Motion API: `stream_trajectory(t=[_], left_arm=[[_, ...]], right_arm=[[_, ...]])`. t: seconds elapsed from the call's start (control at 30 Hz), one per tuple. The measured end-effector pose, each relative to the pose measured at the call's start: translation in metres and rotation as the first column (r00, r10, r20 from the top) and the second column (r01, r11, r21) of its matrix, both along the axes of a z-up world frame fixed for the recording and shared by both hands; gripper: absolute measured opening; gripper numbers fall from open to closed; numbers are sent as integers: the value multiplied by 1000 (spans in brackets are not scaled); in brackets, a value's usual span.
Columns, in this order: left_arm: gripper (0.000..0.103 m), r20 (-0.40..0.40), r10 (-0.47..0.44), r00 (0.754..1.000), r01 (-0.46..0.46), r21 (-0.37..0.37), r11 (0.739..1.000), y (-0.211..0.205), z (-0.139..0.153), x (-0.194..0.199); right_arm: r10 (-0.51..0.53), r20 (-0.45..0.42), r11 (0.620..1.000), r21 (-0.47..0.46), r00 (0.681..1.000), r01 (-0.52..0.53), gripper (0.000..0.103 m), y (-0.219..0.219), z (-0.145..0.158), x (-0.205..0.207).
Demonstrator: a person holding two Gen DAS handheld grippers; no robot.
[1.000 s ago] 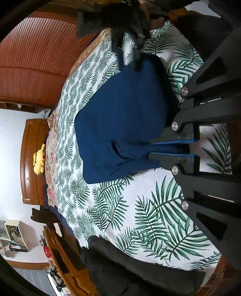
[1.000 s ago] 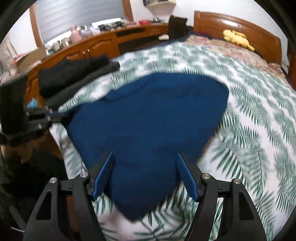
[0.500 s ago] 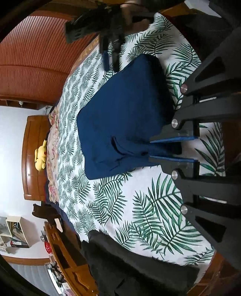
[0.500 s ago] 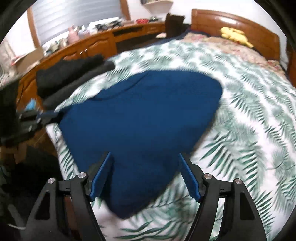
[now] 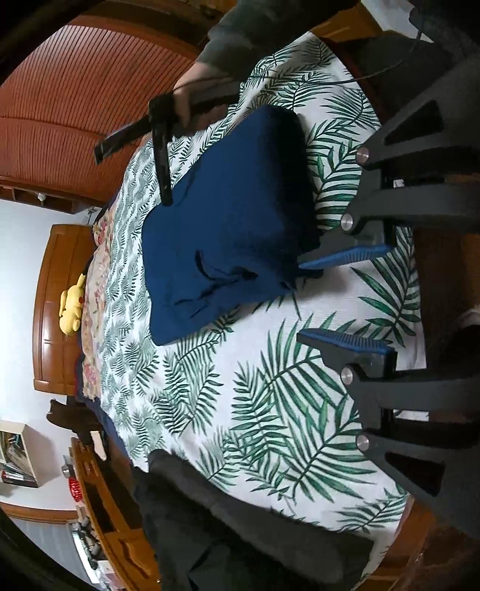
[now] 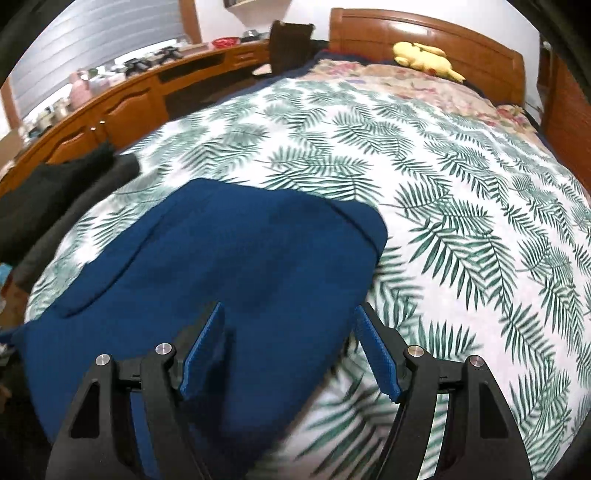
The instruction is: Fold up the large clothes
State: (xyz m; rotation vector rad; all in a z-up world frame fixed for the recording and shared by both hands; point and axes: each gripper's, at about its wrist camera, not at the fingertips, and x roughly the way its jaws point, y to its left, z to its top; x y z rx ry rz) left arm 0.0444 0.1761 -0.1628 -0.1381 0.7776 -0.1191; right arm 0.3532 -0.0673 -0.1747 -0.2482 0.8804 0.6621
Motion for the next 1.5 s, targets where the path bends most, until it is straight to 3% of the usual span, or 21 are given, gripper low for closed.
stream_trajectory(t=[0.17, 0.27, 0.4, 0.73, 1.2, 1.27, 1.3, 1.33, 1.37, 1.4, 1.43, 1.5], left_arm=[[34, -18, -22, 1000, 22, -10, 1000, -8, -7, 4], [35, -22, -32, 999, 32, -19, 999, -13, -8, 8], [35, -30, -36, 999, 35, -20, 999, -19, -11, 15], [35, -45, -12, 999, 10, -61, 998, -17, -18, 23], [35, -37, 18, 999, -21, -84, 996, -21, -23, 28], [33, -38, 10, 999, -13, -96, 995, -21, -23, 27], [20, -39, -5, 999, 1, -114, 993, -21, -23, 27], [16, -48, -20, 999, 14, -137, 990, -21, -24, 27], [14, -47, -18, 999, 12, -133, 991, -21, -24, 27], [10, -42, -21, 999, 15, -131, 991, -22, -24, 26], [7, -38, -25, 999, 19, -139, 990, -22, -22, 26], [6, -24, -26, 999, 23, -139, 990, -22, -18, 24]], right_arm=[[-32, 4, 997, -68, 999, 32, 74, 9, -18, 26], [-44, -1, 997, -71, 999, 44, 82, 7, -29, 37], [-44, -16, 999, -31, 999, 44, 88, 2, -41, 43], [-39, -95, 993, 110, 995, 49, 89, -15, -57, 49], [-34, -103, 995, 94, 994, 44, 89, -9, -57, 53], [-29, -109, 994, 98, 994, 40, 87, -7, -56, 53], [-20, -117, 993, 109, 993, 33, 79, -7, -56, 54], [-6, -129, 991, 130, 992, 23, 69, -6, -55, 53], [-4, -135, 990, 141, 991, 23, 67, -6, -53, 53], [0, -134, 990, 143, 991, 20, 57, -5, -52, 51], [10, -132, 989, 149, 991, 9, 40, -4, -50, 50], [30, -102, 988, 151, 994, -14, 24, 0, -41, 43]])
